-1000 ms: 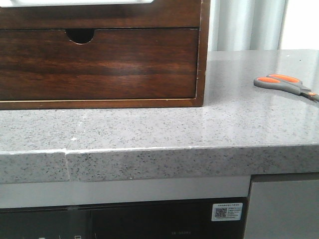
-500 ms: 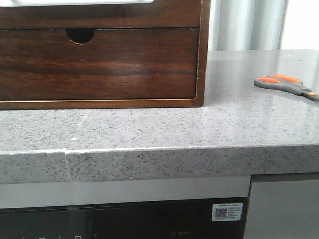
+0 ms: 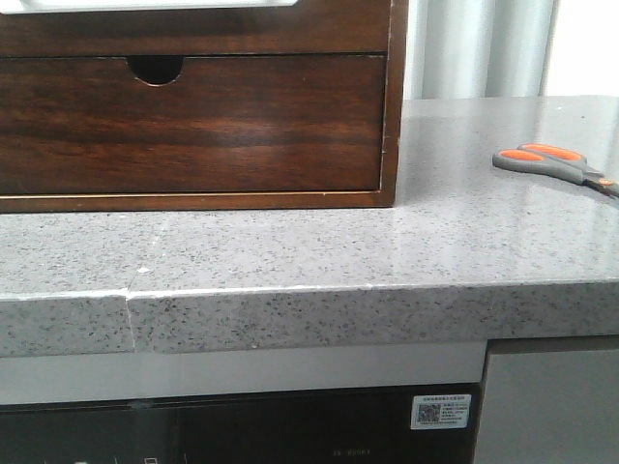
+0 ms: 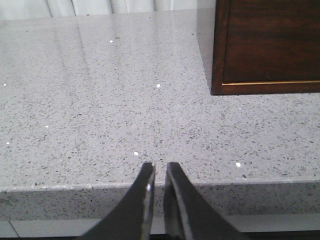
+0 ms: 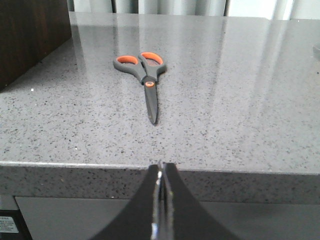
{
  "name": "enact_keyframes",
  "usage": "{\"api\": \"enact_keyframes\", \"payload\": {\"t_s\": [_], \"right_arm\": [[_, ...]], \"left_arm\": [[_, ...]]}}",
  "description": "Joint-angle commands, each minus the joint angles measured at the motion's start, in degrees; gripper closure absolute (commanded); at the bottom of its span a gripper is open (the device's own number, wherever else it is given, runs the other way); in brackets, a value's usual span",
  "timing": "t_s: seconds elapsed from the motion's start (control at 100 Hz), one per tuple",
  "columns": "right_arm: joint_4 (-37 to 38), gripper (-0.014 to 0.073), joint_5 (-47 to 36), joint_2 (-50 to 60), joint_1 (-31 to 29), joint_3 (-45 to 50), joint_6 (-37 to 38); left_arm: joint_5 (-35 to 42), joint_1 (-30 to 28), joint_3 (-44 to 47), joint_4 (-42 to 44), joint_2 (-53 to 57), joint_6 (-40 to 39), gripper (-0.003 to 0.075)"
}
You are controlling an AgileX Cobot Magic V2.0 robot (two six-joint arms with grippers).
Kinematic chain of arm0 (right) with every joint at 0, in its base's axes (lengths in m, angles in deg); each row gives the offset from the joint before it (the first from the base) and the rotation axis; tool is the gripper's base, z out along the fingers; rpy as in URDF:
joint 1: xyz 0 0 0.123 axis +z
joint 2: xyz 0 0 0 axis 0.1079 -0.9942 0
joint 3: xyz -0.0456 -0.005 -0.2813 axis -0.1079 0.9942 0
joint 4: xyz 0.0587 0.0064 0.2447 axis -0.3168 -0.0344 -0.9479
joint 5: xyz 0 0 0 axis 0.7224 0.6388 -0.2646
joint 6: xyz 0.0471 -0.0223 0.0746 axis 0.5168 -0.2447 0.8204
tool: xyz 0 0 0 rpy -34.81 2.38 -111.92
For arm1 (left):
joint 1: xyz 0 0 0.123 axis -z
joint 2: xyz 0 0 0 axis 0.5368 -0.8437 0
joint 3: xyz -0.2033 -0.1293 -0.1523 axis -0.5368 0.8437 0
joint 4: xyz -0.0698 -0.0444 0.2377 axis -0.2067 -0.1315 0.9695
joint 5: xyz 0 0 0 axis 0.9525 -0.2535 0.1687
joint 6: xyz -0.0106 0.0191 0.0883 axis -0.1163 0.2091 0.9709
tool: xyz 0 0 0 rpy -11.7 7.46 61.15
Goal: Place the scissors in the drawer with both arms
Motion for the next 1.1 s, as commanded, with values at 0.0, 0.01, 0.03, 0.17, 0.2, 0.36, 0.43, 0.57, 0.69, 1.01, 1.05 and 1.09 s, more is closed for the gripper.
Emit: {"api": "enact_keyframes", "payload": {"t_s": [0.0, 0.01, 0.03, 0.17, 0.2, 0.36, 0.43, 0.57, 0.69, 1.01, 1.05, 1.09], "right_arm": [[0.86, 0.0699, -5.89, 1.41, -0.29, 0.76, -0.46], [0.86, 0.0699, -6.04, 1.41, -0.29, 0.76, -0.46], [0.86, 0.0699, -6.51, 1.41, -0.29, 0.76, -0.46], [0.86, 0.0699, -9.74, 1.31, -0.29, 0.76, -0.46], [0.86, 0.0699, -10.38, 1.31, -0.29, 0.76, -0.46], [-0.01, 0.0699, -11.06, 1.31, -0.29, 0.76, -0.46], [-2.16, 0.0699, -11.99, 1.31, -0.29, 0.76, -0.46], [-5.18, 0.0699, -12.25, 1.31, -0.29, -0.49, -0.46], [-5.18, 0.0699, -8.35, 0.54, -0.29, -3.37, -0.46], [-10.07, 0.0699, 4.07, -12.19, -0.29, -16.9, -0.46], [-10.82, 0.0699, 4.1, -14.3, -0.29, -18.05, -0.46], [-10.82, 0.0699, 4.22, -15.99, -0.29, -19.3, -0.46]], "left_arm": [[5.23, -0.04, 0.88, -0.53, 1.98, 0.07, 0.0717], [5.23, -0.04, 0.88, -0.53, 1.98, 0.07, 0.0717], [5.35, -0.04, 0.88, -0.53, 1.98, 0.07, 0.0717], [6.89, -0.04, 0.88, -0.53, 1.98, 0.07, 0.0717], [7.39, -0.04, 0.88, -0.53, 1.98, 0.07, 0.0717], [13.24, -0.04, 0.88, -0.53, 1.98, 0.07, 0.0717], [17.97, -0.04, 0.88, -2.04, 1.98, 0.07, 0.0717], [25.01, -0.04, 0.76, -7.15, 1.98, 0.07, 0.0717], [24.86, -0.04, -1.17, -8.15, 1.87, 0.07, 0.0717], [3.51, -0.04, -19.66, -7.59, -7.68, 2.41, 0.0717], [4.73, -0.04, -20.62, -7.59, -8.99, 2.41, 0.0717], [6.39, -0.04, -21.07, -7.59, -10.38, 2.41, 0.0717]]}}
